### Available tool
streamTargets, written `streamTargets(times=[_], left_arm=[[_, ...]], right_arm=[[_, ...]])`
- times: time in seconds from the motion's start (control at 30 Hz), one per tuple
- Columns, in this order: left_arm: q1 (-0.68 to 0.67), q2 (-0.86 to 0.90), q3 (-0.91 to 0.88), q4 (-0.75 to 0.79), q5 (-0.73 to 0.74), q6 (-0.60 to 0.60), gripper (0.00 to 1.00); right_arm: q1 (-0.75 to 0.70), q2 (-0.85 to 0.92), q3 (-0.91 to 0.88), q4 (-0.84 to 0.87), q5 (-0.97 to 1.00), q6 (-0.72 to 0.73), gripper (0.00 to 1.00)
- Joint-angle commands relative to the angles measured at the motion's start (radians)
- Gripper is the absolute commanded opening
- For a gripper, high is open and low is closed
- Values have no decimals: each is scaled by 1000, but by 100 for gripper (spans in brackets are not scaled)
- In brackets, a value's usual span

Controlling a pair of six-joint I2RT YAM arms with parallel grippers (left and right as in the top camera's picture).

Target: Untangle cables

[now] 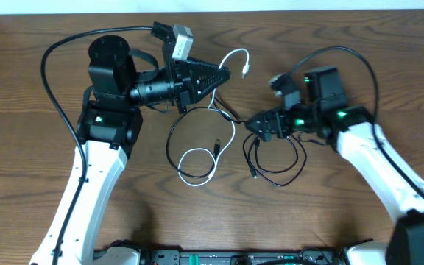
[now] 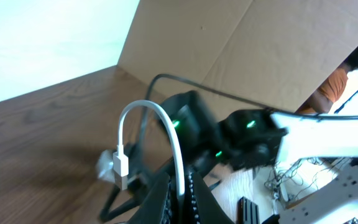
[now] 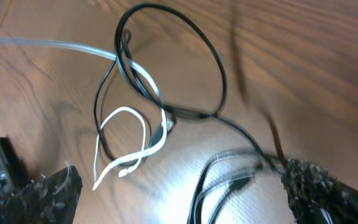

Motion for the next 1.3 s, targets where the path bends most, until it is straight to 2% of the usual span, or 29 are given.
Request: streamTargets(times=[0.0,0.17,0.33,0.37,0.4,0.43,0.47,0.5,0.53,0.63,0.7,0.77,0.9,0.93,1.0,1.1,1.13,1.27], left_arm=[[3,-56,12,36,-2,-103,7],[3,-108,12,98,-2,-191,8],[3,-153,12,116,-2,-218,8],[3,-160,12,116,-2,-218,8],[3,-167,12,116,-2,-218,8],[3,-173,12,117,-2,-218,8],[3,-179,12,123,-2,-218,8],[3,-181,12,128,-2,-218,8],[3,-183,12,135,-2,-218,8],[12,-184,12,145,-8,-218,8],[27,-183,12,145,-11,-218,8],[45,-183,12,145,-13,-218,8],[91,-183,12,145,-14,-218,8],[106,-183,12,145,-14,-218,8],[138,-183,12,145,-14,-218,8],[192,-183,12,145,-14,-218,8],[213,-183,12,145,-13,-218,8],[287,-183,12,145,-14,-217,8]], right_arm=[[51,67,4,66,-17,-15,99],[121,183,4,208,-17,-14,99],[169,275,4,307,4,0,99],[174,285,4,310,36,19,95],[176,293,4,307,105,56,73],[176,294,4,296,155,80,59],[176,294,4,263,281,140,27],[173,292,4,237,360,178,9],[170,290,5,211,429,212,1],[142,286,5,61,712,364,1],[115,286,5,-27,820,428,2],[82,286,5,-87,867,440,3],[14,286,5,-146,870,441,14],[-6,286,5,-154,866,444,18],[-43,286,5,-166,859,444,44],[-100,286,5,-188,825,443,72],[-116,286,5,-197,817,443,75],[-164,286,5,-208,769,393,75]])
